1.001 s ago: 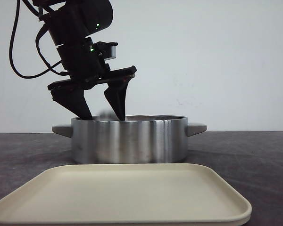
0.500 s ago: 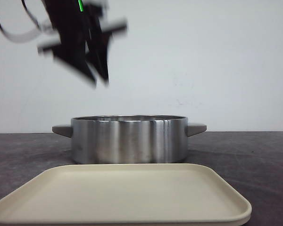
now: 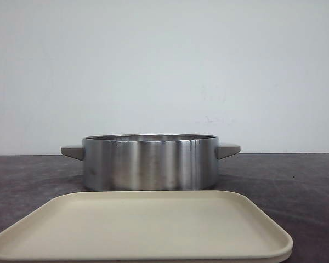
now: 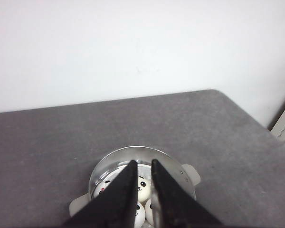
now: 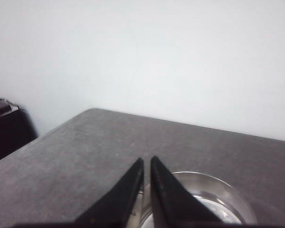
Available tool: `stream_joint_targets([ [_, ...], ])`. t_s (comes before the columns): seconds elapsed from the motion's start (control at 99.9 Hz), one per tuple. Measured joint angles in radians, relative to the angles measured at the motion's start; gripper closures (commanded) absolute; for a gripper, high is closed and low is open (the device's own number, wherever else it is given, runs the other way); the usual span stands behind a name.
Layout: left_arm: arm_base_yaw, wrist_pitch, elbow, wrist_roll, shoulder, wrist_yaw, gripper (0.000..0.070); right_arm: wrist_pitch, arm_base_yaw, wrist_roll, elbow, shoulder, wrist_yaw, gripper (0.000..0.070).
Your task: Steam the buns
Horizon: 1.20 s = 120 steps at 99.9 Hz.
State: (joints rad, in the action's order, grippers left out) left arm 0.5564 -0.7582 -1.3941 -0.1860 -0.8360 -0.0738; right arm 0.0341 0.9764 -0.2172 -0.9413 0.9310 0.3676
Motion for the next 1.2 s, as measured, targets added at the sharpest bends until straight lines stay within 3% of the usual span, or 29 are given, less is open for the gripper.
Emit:
stream_joint_targets([
  [0.35,0.0,-0.091,0.002,0.0,0.092,-0.006,0.07,-0.046,0.0,0.0,0.002,-0.006,-0.001,0.0683],
  [0.911,0.0,-0.091,0.002,0.0,0.124,-0.006,0.07,-0.045,-0.003,0.0,0.002,-0.006,-0.002,0.0683],
  [1.081,0.0,-0.091,0.002,0.0,0.124,-0.006,0.07,-0.039,-0.071,0.0,0.016,-0.047,-0.009,0.0683],
  [1.201,0.0,-0.091,0.002,0.0,0.124,-0.006,0.07,-0.057,-0.174,0.023,0.151,-0.171,-0.092,0.0683],
])
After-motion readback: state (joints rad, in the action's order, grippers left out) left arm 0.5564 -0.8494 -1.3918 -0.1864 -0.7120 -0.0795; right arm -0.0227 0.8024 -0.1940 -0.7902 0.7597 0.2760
